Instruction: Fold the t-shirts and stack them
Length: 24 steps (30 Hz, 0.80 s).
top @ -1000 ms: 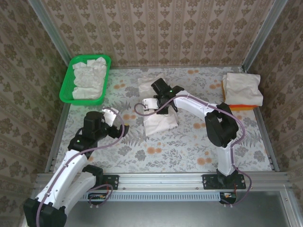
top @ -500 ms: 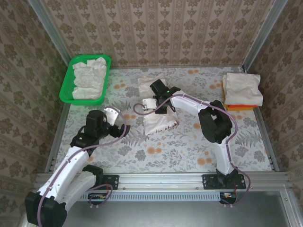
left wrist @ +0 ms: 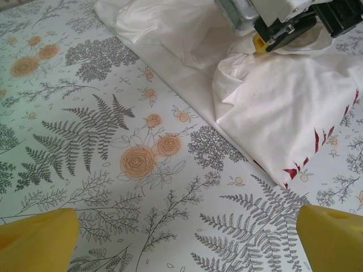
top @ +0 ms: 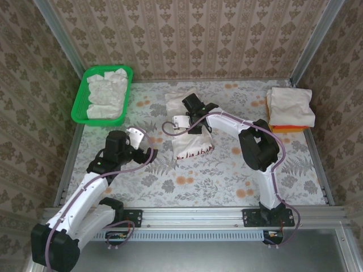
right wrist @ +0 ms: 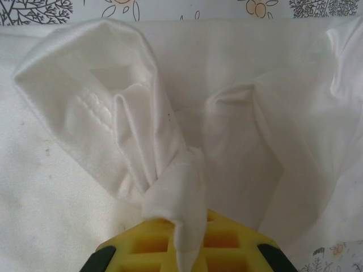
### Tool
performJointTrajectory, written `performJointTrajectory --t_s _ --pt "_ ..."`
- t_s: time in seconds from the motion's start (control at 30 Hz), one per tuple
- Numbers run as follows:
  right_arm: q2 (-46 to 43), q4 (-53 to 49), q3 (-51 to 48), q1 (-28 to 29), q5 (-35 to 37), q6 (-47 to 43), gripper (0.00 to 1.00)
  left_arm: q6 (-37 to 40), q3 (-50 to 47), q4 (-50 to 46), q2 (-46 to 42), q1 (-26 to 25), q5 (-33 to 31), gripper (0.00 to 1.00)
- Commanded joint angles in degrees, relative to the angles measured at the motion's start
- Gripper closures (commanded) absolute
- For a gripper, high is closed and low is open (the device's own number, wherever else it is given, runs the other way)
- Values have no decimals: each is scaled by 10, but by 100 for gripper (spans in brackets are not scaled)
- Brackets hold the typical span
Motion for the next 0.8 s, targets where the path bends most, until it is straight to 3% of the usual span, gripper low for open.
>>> performJointTrajectory --t_s 0.0,0.1,0.13,0.27,0.33,0.53,0.6,0.77 --pt "4 20 -2 -3 -3 1 97 -13 5 10 -2 -5 8 0" --pt "5 41 -4 -3 2 7 77 -15 1 14 -4 -6 7 0" --pt "0 52 -7 -4 4 15 74 -16 1 16 -4 -7 7 0" --pt "-39 137 -37 -8 24 69 39 -24 -3 44 11 -13 8 0" --pt "-60 171 -57 -12 38 104 29 -31 -2 68 30 -22 6 0" --pt "-141 236 -147 -20 52 270 21 -57 26 136 136 -66 -13 0" --pt "-170 224 -180 -20 19 310 20 -65 37 163 178 -74 -9 0" --pt "-242 198 -298 -17 -127 180 18 -74 54 206 244 -71 -13 0"
